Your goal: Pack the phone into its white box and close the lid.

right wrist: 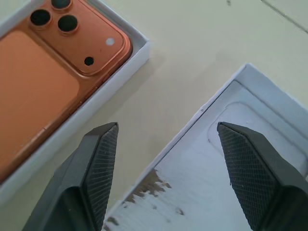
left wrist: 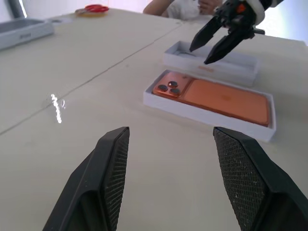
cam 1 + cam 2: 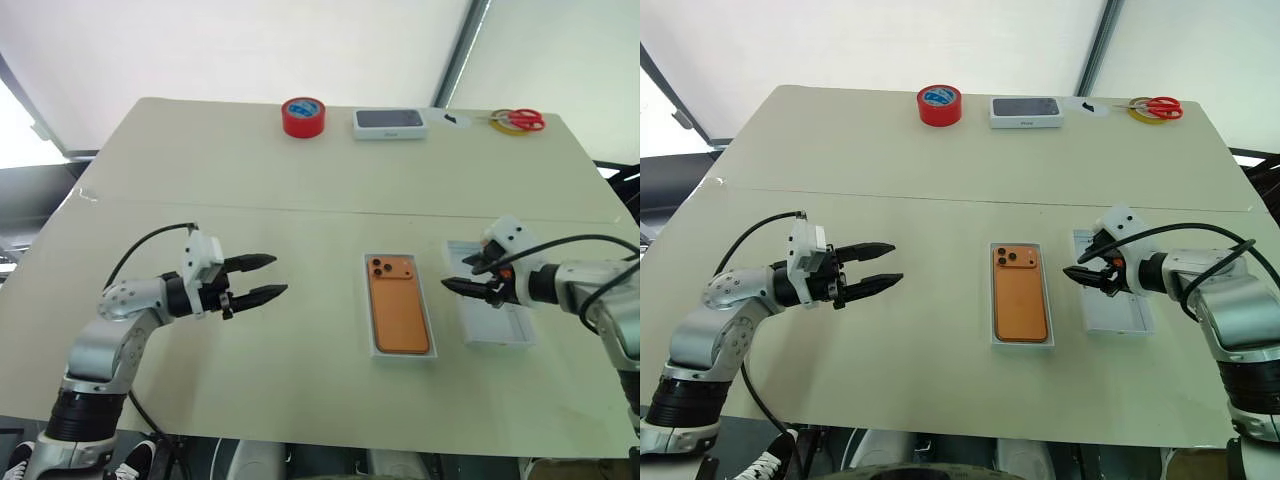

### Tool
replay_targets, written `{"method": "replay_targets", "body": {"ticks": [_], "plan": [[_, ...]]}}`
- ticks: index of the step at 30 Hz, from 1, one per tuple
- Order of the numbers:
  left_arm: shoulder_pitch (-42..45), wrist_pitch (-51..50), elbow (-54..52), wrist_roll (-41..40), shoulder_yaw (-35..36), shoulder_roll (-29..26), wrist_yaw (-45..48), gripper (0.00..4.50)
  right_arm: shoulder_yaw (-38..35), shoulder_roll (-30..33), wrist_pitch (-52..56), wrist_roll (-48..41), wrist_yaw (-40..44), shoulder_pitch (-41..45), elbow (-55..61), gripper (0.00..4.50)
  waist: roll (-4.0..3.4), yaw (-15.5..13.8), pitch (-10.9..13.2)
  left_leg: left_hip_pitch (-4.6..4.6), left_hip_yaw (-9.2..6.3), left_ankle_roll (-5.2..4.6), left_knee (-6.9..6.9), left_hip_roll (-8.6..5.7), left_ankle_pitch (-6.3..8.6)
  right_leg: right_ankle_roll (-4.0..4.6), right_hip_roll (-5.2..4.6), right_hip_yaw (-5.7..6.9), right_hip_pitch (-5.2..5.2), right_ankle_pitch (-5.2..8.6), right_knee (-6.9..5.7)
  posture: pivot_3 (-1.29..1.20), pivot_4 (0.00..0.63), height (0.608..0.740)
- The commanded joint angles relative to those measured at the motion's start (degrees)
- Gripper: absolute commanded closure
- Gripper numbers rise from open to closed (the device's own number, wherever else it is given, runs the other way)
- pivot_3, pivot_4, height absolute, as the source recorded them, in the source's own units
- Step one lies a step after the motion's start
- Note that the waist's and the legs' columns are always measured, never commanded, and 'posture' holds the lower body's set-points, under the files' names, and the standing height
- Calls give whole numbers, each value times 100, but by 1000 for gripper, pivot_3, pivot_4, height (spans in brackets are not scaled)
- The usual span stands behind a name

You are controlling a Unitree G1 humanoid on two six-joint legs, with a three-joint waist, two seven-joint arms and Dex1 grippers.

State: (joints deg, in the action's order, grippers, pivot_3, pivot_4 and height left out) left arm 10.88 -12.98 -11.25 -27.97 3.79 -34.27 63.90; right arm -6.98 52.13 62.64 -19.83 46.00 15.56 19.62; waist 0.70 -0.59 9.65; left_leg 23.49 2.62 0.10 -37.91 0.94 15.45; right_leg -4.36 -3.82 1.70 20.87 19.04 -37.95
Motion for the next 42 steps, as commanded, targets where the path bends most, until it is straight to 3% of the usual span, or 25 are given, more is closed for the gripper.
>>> {"method": "replay_targets", "body": {"ticks": [1, 8, 21, 32, 34, 37, 39, 42], "plan": [[-68, 694, 105, 123, 73, -4, 216, 1614, -494, -79, 1180, -196, -458, 59, 476, 1098, 0, 8, 0, 1, 0, 0, 2, 0, 0, 0, 0, 0, 1, 0, 1, 0, 150, 740], [-220, 1230, 334, 129, 31, -106, 639, 1614, -832, -479, 2986, -840, -1001, 416, 910, 1098, -2, 61, -1, 6, 1, 0, 18, 0, 0, 1, -1, -1, 15, 0, 1, 0, 150, 740], [-325, -185, -226, -1005, 229, -210, 436, 1614, -309, -112, 2986, -2531, -2732, 830, 245, 1098, -4, 141, 0, 16, 5, -2, 26, -3, -1, -1, -1, -1, 26, -1, 0, 0, 150, 740], [-670, 115, -490, -649, 46, -382, 564, 1614, -54, -212, 2986, -3451, -3757, 1186, -290, 1098, -4, 118, 0, 16, 9, -3, 27, -3, -1, -1, 6, -2, 27, -1, -1, 0, 150, 740], [-559, -389, -334, -758, -51, -540, 600, 1614, -75, -272, 2986, -3575, -3909, 1192, -354, 1098, -4, 119, 0, 19, 8, -4, 24, -3, -1, -1, 5, -2, 27, -1, -1, 0, 150, 740], [-507, -324, -216, -562, -166, -642, 722, 813, -4, -252, 2986, -3675, -4015, 1211, -344, 1036, -4, 134, 0, 21, 8, -4, 25, -3, -1, -1, 6, -2, 32, -1, -2, 0, 150, 740], [-534, -285, -249, -583, -146, -627, 746, 25, -10, -266, 2986, -3707, -4104, 1209, -382, 1036, -4, 137, 0, 25, 9, -4, 26, -3, 0, -1, 7, -2, 37, -1, -2, 0, 150, 740], [-593, -516, -364, -810, -111, -676, 846, 25, -77, -335, 2986, -3853, -4214, 1182, -470, 1036, -4, 137, 0, 33, 9, -4, 25, -2, -1, -2, 7, -2, 44, -1, -2, 0, 150, 740]]}}
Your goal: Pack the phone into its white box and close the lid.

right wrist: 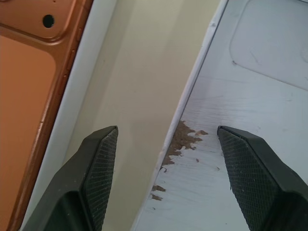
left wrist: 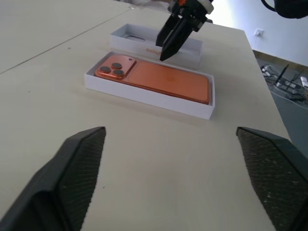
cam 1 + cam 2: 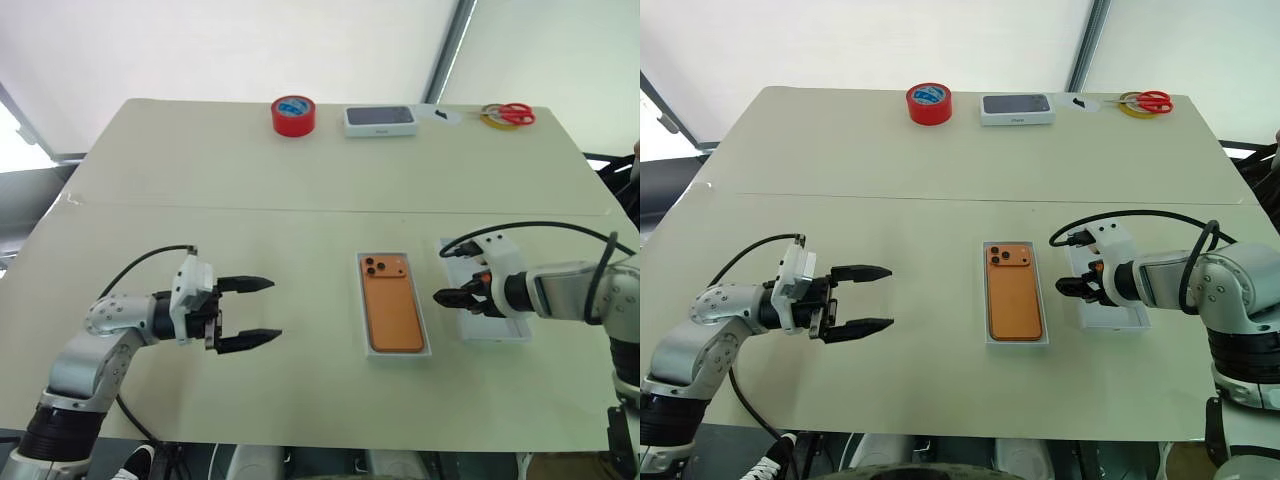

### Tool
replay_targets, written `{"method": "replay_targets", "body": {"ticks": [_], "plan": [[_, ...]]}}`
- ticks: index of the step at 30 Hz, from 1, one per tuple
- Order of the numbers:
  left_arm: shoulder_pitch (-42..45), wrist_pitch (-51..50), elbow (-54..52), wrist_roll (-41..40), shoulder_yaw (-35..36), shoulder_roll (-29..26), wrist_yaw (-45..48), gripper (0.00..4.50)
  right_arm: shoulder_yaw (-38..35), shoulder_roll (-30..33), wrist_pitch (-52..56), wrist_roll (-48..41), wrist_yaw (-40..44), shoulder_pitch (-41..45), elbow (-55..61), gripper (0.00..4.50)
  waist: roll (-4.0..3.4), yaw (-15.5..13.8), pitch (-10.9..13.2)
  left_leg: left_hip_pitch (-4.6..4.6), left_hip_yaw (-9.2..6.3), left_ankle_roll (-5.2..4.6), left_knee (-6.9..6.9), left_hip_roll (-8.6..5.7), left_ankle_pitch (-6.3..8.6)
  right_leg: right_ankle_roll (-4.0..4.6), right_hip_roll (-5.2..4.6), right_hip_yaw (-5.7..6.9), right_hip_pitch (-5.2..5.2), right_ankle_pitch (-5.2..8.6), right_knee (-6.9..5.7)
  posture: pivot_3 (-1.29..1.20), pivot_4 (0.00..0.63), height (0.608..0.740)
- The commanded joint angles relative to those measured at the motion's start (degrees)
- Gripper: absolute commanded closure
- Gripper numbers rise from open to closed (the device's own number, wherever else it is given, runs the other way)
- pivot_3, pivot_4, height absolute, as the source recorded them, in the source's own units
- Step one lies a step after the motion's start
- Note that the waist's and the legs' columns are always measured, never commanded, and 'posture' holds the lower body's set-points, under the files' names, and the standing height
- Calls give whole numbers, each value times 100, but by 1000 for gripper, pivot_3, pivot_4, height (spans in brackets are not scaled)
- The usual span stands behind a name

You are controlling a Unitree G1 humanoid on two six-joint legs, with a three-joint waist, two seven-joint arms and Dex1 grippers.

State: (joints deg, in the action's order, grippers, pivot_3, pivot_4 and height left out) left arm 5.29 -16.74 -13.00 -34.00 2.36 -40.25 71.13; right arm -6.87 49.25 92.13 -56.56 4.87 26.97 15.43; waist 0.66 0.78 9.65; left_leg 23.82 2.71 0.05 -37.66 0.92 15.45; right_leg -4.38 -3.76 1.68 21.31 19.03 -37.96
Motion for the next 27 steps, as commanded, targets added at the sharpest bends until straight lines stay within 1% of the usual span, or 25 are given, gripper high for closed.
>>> {"method": "replay_targets", "body": {"ticks": [1, 3, 4, 6, 8, 9, 15, 18, 21, 23, 25, 27], "plan": [[-60, -106, -236, -183, 49, -81, 118, 2, -120, -83, 37, -215, -159, 30, -92, 1293, 1, 1, 0, 0, 0, 0, 0, 0, 0, 0, 0, 0, 0, 0, 0, 0, 150, 740], [-74, -384, -287, -320, 81, -153, 126, 0, -106, -91, 37, -271, -250, 24, -108, 1882, 1, 2, 0, 0, 0, 0, -1, 1, 0, 0, 0, 0, -1, 0, 0, 0, 150, 740], [-61, -342, -272, -284, 99, -142, 122, 0, -79, -105, 37, -236, -299, 45, -117, 2300, 1, 2, 0, 0, 0, 0, -1, 1, 0, 0, 0, 0, -1, 0, 0, 0, 150, 740], [-22, -378, -247, -293, 112, -144, 121, 0, -64, -158, 37, -182, -385, 89, -173, 3226, 0, 2, -1, 0, 0, 0, -1, 1, 0, 0, 0, 0, 0, 0, 0, 0, 150, 740], [12, -292, -235, -228, 126, -105, 91, 0, -63, -209, 37, -162, -436, 120, -218, 4267, 1, 2, -1, 0, 0, 0, -1, 1, 0, 0, 0, 0, 0, 0, 0, 0, 150, 740], [26, -240, -238, -181, 118, -80, 72, 0, -69, -278, 37, -128, -490, 130, -251, 4396, 3, 2, -2, 0, 0, 0, -2, 1, 0, 0, 0, 0, -1, 0, 0, 0, 150, 740], [6, -124, -263, -121, 99, -32, 15, 0, -169, -501, 37, -143, -831, 126, -308, 4396, 10, 24, -6, -2, -1, 0, -2, 2, 0, 0, 1, 0, -3, 0, -1, 0, 150, 740], [20, -51, -217, -88, 94, -24, -11, 0, -344, -606, 37, -194, -1096, 248, -451, 4396, 11, 30, -7, -3, -1, 0, -2, 2, 0, 0, 1, 0, -3, 0, -1, 0, 150, 740], [63, -1, -165, -65, 82, 9, -53, 0, -626, -843, 37, -347, -1496, 487, -648, 4396, 10, 23, -7, -2, 0, 0, -2, 2, 0, 0, 1, 0, -3, 0, -1, 0, 150, 740], [98, -9, -122, -56, 68, 27, -61, 0, -921, -1134, 37, -442, -1863, 698, -776, 4396, 6, 18, -4, 0, 0, 1, -1, 2, 0, 0, 1, 0, 1, 0, -2, 0, 150, 740], [143, 20, -76, -12, 57, 59, -80, 0, -1363, -1567, 37, -490, -2310, 938, -928, 4396, 5, 19, -4, 9, 1, 1, -1, 2, -1, 0, 2, -1, 10, 0, -3, 0, 150, 740], [201, -6, -32, -7, 61, 108, -128, 0, -1641, -1927, 37, -577, -2402, 1150, -916, 4396, 4, 16, -3, 17, 1, 2, -3, 2, -2, -1, 5, 0, 16, -1, -5, 0, 150, 740]]}}
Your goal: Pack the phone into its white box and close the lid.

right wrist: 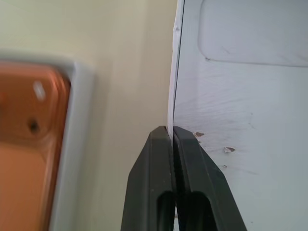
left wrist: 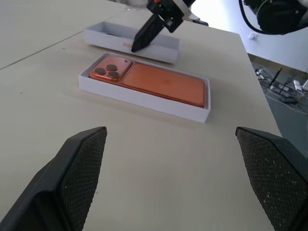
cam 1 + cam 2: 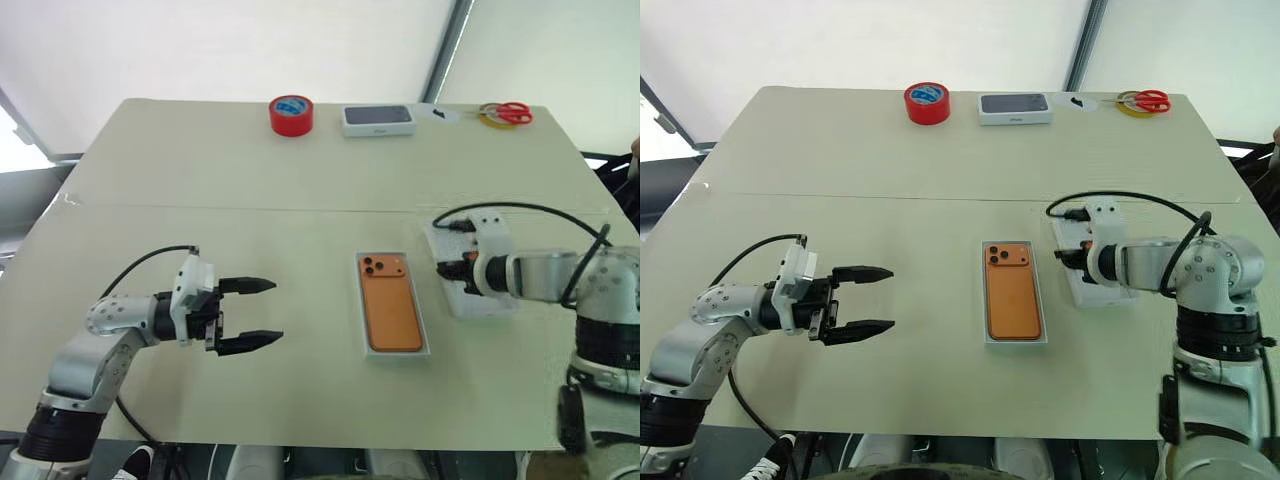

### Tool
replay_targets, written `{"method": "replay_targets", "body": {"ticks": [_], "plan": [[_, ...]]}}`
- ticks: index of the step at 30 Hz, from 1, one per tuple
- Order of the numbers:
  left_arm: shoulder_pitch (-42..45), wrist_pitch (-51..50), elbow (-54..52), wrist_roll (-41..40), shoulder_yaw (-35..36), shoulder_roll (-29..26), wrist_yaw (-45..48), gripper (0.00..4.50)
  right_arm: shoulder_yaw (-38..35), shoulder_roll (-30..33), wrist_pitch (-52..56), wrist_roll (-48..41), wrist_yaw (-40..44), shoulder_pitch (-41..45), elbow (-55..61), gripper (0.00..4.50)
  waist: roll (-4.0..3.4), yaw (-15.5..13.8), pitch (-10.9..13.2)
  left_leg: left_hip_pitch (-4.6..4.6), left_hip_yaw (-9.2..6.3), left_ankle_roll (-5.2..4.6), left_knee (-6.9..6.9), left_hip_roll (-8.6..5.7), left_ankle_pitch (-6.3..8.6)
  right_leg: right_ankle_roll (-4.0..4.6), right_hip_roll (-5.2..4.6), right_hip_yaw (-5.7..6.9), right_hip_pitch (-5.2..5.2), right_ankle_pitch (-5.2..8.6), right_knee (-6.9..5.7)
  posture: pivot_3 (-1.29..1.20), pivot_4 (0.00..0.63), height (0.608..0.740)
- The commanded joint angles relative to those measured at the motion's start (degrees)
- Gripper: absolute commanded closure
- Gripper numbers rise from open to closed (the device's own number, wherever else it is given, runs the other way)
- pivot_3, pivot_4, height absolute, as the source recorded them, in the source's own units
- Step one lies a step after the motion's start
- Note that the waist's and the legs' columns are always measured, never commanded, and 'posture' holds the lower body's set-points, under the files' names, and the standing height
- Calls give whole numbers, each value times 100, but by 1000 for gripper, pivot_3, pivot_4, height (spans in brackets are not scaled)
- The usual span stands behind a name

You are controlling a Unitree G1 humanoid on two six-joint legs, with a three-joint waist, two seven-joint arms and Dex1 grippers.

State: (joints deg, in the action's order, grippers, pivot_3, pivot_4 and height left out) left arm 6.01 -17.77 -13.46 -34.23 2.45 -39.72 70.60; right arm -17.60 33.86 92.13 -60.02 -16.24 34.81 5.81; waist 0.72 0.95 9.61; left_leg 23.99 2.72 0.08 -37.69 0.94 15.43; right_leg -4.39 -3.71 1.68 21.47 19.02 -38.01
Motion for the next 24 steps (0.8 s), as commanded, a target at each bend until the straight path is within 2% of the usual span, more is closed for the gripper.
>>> {"method": "replay_targets", "body": {"ticks": [1, 3, 6, 8, 10, 13, 15, 20, 21, 23, 24], "plan": [[150, 85, 30, 14, 56, 70, -90, 0, -621, -485, 37, -299, -278, 419, 82, 4396, -2, -3, 1, 2, 0, 0, -1, 0, 0, 0, 0, 0, 2, 0, -2, 0, 150, 740], [218, 34, 98, -4, 75, 111, -156, 0, -1046, -990, 37, -663, -177, 608, 89, 4396, -2, -1, 1, 7, 1, 0, -1, 0, 0, 0, 1, 0, 8, 0, -6, 0, 150, 740], [313, -135, 201, -119, 152, 171, -291, 792, -1477, -1597, -166, -1268, -171, 787, 89, 4500, -3, 1, 1, 8, 1, 0, -1, 0, 0, -1, 2, 0, 10, 0, -7, 0, 150, 740], [306, -184, 175, -146, 181, 198, -367, 1731, -1556, -1850, -273, -1798, -256, 726, 101, 4500, -3, 1, 1, 12, 1, 0, -1, 0, 0, -1, 3, 0, 13, -1, -9, 0, 150, 740], [258, -241, 77, -161, 220, 282, -566, 2842, -1363, -2085, -623, -2722, -552, 387, 267, 4500, -3, -5, 1, 13, 1, -1, -1, 0, 0, -1, 2, 0, 13, -1, -8, 0, 150, 740], [177, -205, -12, -71, 243, 392, -815, 4373, -560, -1914, -1554, -4552, -1115, -290, 620, 4500, -3, -9, 1, 16, -1, -3, -3, 0, 1, -2, 2, 1, 12, -1, -8, 0, 150, 740], [130, -186, -59, -48, 243, 460, -942, 4443, -81, -1708, -2036, -5188, -1185, -708, 953, 4500, -3, 9, 1, 19, 1, -4, -5, -1, 1, -2, 1, 0, 15, -1, -9, 0, 150, 740], [86, -206, -165, -45, 139, 587, -1129, 4443, 687, -1177, -2664, -5298, -352, -1560, 1658, 4500, -3, 6, 1, 20, -2, -5, -11, 1, 1, -2, 4, 0, 15, -1, -10, 0, 150, 740], [95, -189, -181, -25, 101, 629, -1168, 4443, 777, -1210, -2848, -5298, -260, -1675, 1751, 4500, -3, 5, 1, 20, -1, -5, -11, 0, 1, -2, 4, 0, 15, -1, -10, 0, 150, 740], [125, -209, -192, -26, 53, 698, -1237, 4443, 924, -1745, -3394, -5298, -232, -1955, 1983, 4500, -2, 1, 0, 20, -2, -5, -13, 1, 2, -2, 4, 0, 14, -1, -9, 0, 150, 740], [144, -218, -192, -17, 26, 728, -1264, 4443, 1005, -1587, -3382, -5298, -1, -2024, 2005, 4500, -2, 2, 0, 20, -3, -5, -13, 2, 2, -2, 6, 1, 15, -1, -9, 0, 150, 740]]}}
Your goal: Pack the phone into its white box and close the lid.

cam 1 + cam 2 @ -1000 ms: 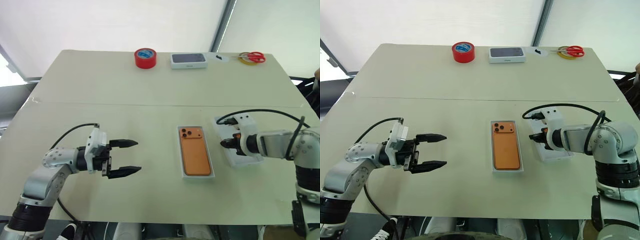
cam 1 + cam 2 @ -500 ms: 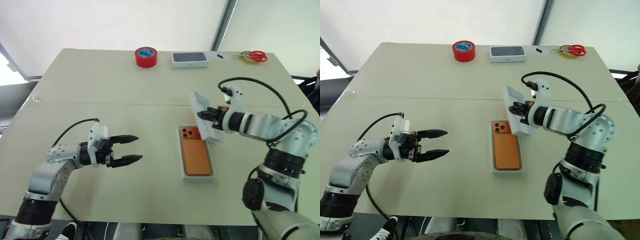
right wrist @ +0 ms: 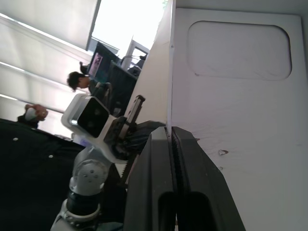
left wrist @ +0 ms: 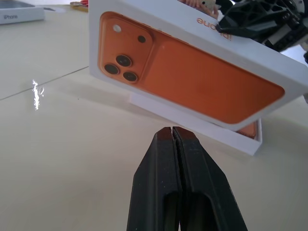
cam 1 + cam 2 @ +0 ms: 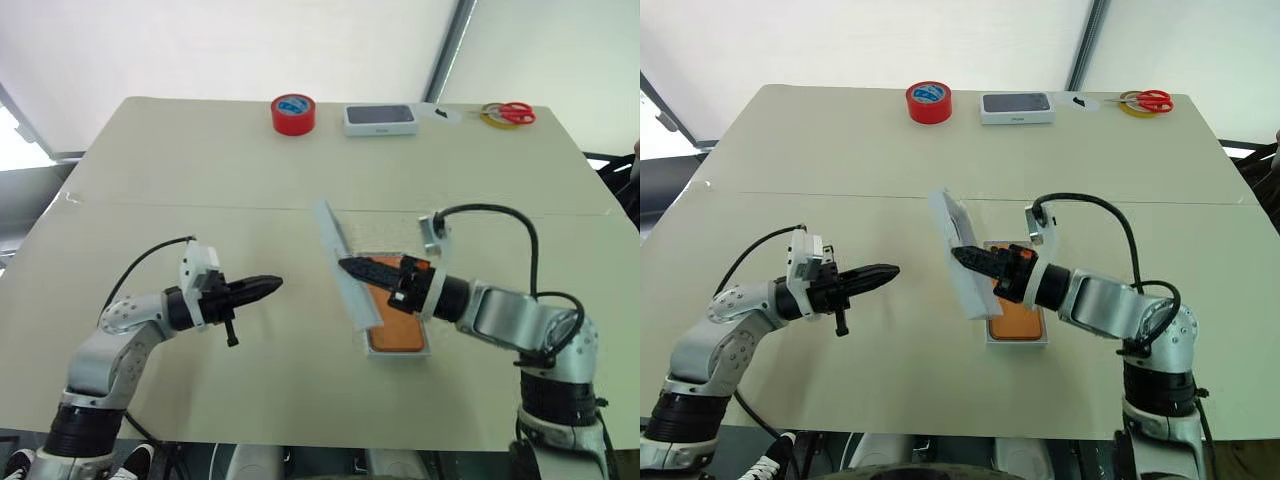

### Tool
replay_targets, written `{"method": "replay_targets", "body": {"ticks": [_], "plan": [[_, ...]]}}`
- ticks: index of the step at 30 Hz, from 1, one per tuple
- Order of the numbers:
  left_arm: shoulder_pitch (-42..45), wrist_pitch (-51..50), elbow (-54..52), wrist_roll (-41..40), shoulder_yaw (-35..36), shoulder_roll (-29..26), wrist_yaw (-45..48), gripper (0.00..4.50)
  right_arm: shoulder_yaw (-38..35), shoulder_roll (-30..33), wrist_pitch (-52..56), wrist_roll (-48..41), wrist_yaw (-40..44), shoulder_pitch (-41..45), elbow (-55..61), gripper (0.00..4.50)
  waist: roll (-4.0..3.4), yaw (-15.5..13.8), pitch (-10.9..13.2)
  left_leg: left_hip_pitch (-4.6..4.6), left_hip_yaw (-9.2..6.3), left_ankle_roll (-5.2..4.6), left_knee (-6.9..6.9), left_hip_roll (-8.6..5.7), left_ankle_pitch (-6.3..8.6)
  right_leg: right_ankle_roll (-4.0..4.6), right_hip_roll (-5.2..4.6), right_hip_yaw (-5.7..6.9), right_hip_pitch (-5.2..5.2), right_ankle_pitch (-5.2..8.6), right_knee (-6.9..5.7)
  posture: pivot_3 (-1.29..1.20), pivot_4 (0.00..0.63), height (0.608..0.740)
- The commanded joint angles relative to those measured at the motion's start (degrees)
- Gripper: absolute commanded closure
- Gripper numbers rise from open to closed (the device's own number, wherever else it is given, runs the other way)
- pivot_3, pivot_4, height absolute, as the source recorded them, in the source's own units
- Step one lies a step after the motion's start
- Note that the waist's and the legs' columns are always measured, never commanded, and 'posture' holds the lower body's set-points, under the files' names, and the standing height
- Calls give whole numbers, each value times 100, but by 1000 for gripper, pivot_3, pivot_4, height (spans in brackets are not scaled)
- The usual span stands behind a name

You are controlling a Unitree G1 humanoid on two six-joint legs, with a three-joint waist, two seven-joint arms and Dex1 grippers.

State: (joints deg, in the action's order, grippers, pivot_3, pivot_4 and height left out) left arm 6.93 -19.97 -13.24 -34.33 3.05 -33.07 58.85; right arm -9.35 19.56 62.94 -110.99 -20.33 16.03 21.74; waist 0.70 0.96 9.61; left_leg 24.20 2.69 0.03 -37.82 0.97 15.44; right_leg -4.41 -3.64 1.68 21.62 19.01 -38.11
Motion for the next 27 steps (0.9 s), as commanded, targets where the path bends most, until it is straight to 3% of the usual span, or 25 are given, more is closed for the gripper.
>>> {"method": "replay_targets", "body": {"ticks": [1, 8, 11, 14, 22, 25, 27], "plan": [[72, 4, -212, 1, -62, 100, -115, 4443, 248, -72, -513, -201, 515, -194, 483, 4500, -4, 3, 1, 1, -1, 0, 0, 2, 0, 0, 2, 0, 1, 0, 0, 0, 150, 740], [155, -12, -377, 137, -486, 609, -532, 4443, 722, 111, -953, -201, 258, -630, 681, 4500, -1, -23, 0, 1, -2, -2, -9, 0, 1, 0, 0, 0, -6, 0, 1, 0, 150, 740], [212, -31, -328, 245, -659, 826, -722, 4443, 854, 744, -621, -201, 432, -914, 445, 4500, -2, -32, 0, 1, -3, -1, -10, 0, 1, 0, 1, 0, -6, 0, 0, 0, 150, 740], [237, 63, -188, 460, -922, 1033, -823, 4443, 837, 939, -596, -201, 420, -898, 230, 4500, 0, -27, -1, 1, -3, -5, -16, -1, 3, 0, -1, 0, -11, 0, 3, 0, 150, 740], [310, 275, 366, 865, -1360, 1468, -819, 4443, 562, 737, -446, -201, 299, -607, -264, 4500, -2, -63, -2, -4, -3, -6, -18, -1, 4, -1, 2, 1, -16, 0, 2, 0, 150, 740], [525, 268, 626, 909, -1430, 1727, -893, 4500, 415, 726, -382, -201, 212, -666, -417, 3678, -2, -98, -2, -4, -4, -8, -21, -2, 5, -1, 1, 1, -19, 0, 2, 0, 150, 740], [622, 317, 775, 976, -1457, 1815, -885, 4500, 324, 854, -286, -201, 239, -661, -516, 2669, -2, -112, -2, -3, -3, -8, -23, -2, 5, -2, 1, 1, -18, -1, 2, 0, 150, 740]]}}
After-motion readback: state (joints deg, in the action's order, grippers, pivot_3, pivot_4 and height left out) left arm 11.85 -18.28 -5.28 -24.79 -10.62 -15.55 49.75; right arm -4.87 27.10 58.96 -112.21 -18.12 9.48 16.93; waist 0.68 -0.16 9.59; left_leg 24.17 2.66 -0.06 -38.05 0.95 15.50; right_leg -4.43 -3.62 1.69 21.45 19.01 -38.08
